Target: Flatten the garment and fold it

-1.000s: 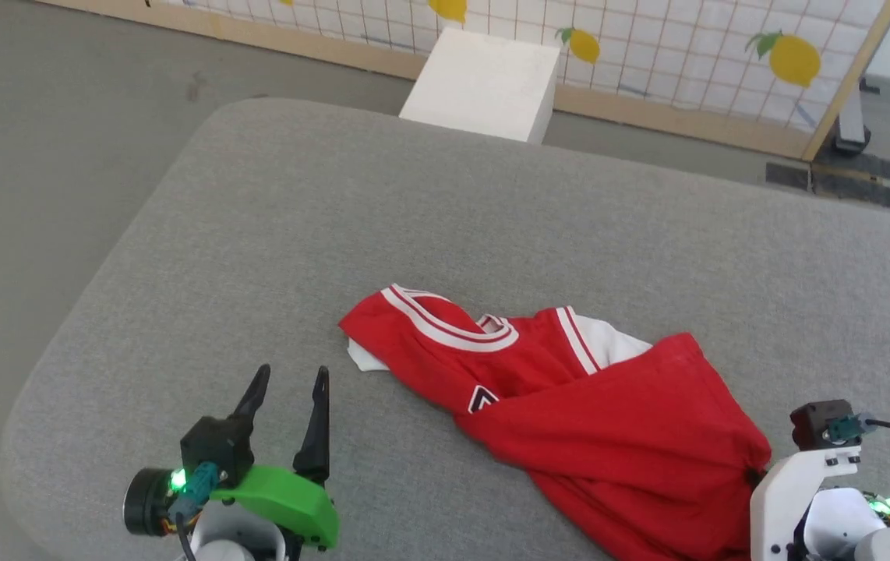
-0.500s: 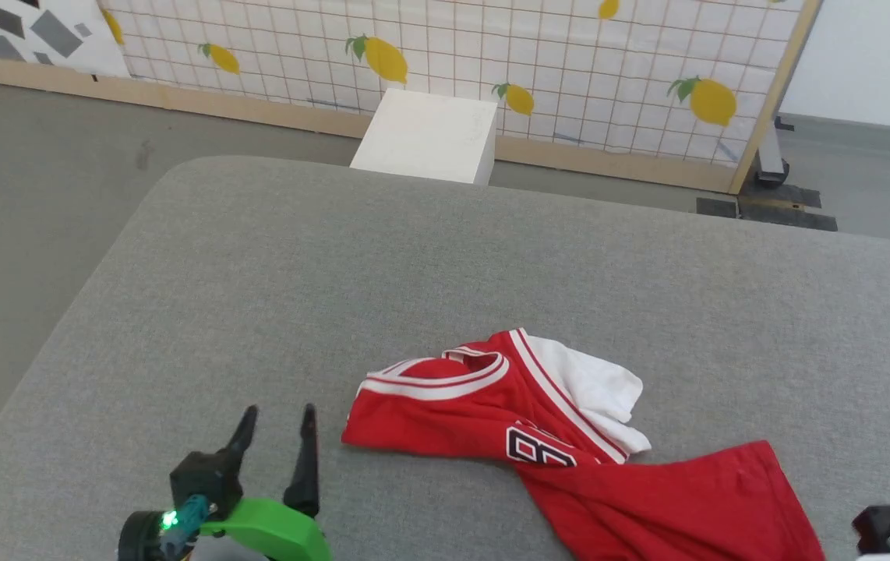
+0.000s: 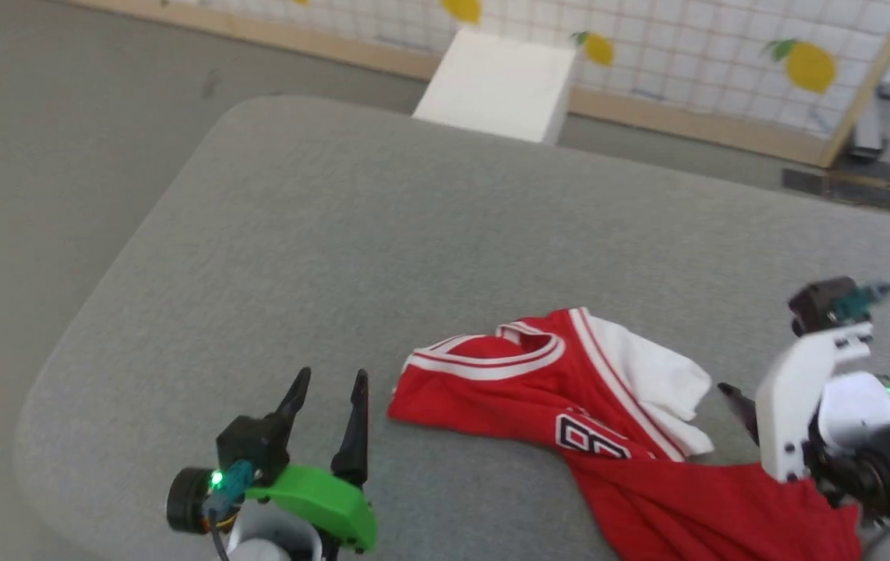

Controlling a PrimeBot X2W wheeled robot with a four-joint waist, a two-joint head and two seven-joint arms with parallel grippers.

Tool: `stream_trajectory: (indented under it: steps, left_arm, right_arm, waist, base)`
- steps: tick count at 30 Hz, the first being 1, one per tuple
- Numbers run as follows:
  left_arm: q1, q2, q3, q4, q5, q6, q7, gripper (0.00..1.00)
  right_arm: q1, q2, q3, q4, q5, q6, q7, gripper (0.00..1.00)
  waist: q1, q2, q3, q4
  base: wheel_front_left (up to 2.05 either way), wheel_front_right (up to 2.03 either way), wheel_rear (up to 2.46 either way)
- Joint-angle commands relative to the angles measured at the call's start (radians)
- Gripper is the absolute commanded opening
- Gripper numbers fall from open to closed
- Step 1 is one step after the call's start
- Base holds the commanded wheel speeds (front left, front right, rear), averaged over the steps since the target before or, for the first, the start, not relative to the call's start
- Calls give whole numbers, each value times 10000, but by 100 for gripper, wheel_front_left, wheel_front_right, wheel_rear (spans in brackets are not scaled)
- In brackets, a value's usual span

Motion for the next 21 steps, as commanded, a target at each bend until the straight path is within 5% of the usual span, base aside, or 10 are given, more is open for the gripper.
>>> stream_trajectory:
  steps: [1,14,15,16,21]
  left_arm:
    - [-232,-117,-58,29,54,-50,-40,100]
    - [-650,-503,-330,444,35,-182,-257,100]
    - [-648,-501,-323,479,31,-181,-277,100]
    - [-645,-495,-313,504,28,-179,-292,100]
    - [-660,-448,-272,650,27,-153,-350,100]
  right_arm:
    - [-434,-37,65,583,168,-15,171,100]
    - [-2334,-551,1142,4758,-462,-15,461,100]
    - [-2285,-558,1314,4932,-420,-15,486,81]
    - [-2260,-589,1444,5023,-414,-15,429,5]
    - [-2322,-683,1490,5429,-380,-15,-385,0]
  waist:
    - [0,-1,663,783]
    - [0,-1,1264,1755]
    - [0,-1,1255,1756]
    - [0,-1,1251,1745]
    - [0,-1,1138,1481]
  base:
    - [0,0,0]
    - [0,0,0]
    - [0,0,0]
    - [0,0,0]
    - [0,0,0]
